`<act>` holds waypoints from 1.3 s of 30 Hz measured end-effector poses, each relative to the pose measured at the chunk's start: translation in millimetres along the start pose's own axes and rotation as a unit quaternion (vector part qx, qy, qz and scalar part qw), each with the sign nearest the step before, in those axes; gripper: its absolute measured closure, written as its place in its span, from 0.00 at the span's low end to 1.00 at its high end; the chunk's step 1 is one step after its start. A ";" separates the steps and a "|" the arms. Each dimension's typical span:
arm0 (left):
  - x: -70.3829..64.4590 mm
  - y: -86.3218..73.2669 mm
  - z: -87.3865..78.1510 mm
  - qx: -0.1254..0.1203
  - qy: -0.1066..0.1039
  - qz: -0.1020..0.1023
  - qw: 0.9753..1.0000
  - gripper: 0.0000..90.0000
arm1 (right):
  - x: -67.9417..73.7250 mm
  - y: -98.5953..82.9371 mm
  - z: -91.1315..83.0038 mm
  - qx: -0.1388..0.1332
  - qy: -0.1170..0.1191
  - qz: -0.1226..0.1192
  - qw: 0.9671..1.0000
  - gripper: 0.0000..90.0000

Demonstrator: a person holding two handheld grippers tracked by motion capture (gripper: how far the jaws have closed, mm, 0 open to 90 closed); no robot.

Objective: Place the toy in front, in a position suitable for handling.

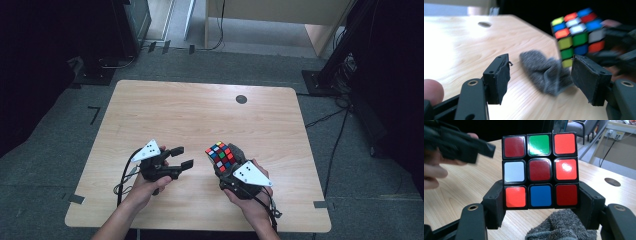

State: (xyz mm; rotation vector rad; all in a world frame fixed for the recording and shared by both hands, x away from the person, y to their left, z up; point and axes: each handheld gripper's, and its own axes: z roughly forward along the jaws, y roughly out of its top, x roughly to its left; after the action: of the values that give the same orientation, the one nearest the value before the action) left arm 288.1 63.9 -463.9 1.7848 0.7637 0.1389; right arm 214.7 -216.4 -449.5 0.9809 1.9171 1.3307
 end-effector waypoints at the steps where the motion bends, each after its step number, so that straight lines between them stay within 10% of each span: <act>1: 2.1 -2.4 3.8 0.021 0.016 -0.001 1.000 0.36 | -0.1 0.6 -0.5 0.001 0.000 0.004 1.000 0.38; 7: 5.1 -7.9 8.5 0.070 0.041 -0.002 0.997 0.39 | -4.1 2.1 -0.8 0.004 0.009 0.028 1.000 0.38; 16: -20.5 -10.8 8.9 0.053 0.050 0.128 0.989 0.25 | -6.6 9.3 -1.9 0.007 0.056 0.092 0.994 0.38; 30: -52.5 -18.7 9.6 0.015 0.050 0.276 0.960 0.24 | 2.8 13.5 5.2 0.051 0.129 0.131 0.982 0.38; 39: -64.5 -24.5 12.4 0.009 0.072 0.329 0.941 0.32 | 9.9 10.4 14.6 0.091 0.171 0.144 0.971 0.38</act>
State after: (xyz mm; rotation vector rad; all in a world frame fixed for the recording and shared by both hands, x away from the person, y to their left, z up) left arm 232.9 21.6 -472.4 2.0041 0.2365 0.7134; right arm 223.5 -198.5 -444.9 1.2214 2.2516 1.5928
